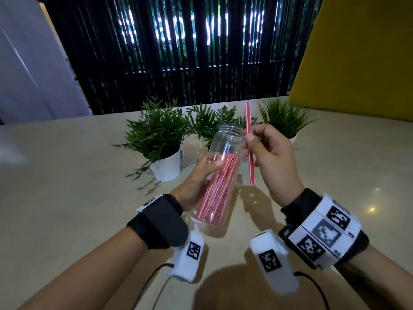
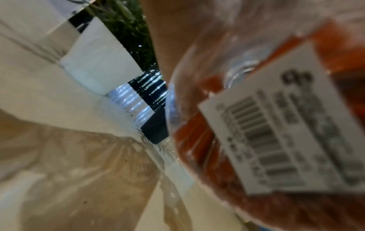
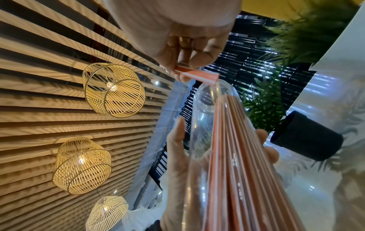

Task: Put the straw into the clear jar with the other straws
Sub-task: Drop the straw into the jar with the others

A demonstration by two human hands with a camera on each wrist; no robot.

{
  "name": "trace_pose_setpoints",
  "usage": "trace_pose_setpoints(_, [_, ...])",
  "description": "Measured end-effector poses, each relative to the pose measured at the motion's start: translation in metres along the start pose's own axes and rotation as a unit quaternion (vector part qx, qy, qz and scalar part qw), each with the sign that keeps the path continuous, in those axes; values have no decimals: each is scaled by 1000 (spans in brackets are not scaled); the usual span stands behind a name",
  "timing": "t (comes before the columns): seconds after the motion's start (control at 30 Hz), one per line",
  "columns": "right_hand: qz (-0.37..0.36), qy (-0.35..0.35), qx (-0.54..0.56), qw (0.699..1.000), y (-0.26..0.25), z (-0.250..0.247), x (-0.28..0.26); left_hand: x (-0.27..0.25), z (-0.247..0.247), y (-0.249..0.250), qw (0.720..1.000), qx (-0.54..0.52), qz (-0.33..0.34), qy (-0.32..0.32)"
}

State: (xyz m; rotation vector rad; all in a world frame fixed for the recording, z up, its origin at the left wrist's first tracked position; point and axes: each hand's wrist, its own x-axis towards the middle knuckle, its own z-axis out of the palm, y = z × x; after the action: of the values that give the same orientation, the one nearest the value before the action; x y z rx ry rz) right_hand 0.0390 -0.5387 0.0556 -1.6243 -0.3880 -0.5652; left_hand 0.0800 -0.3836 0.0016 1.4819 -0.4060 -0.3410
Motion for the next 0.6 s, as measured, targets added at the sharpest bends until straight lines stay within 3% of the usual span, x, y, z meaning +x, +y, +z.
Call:
trace_pose_setpoints(0.37, [-32, -11, -5, 999, -25, 26, 1, -36, -20, 10, 999, -29, 18, 26])
trace_pose_setpoints(0.6, [-80, 46, -39, 995, -60, 32, 51, -54, -30, 8, 998, 24, 30, 56])
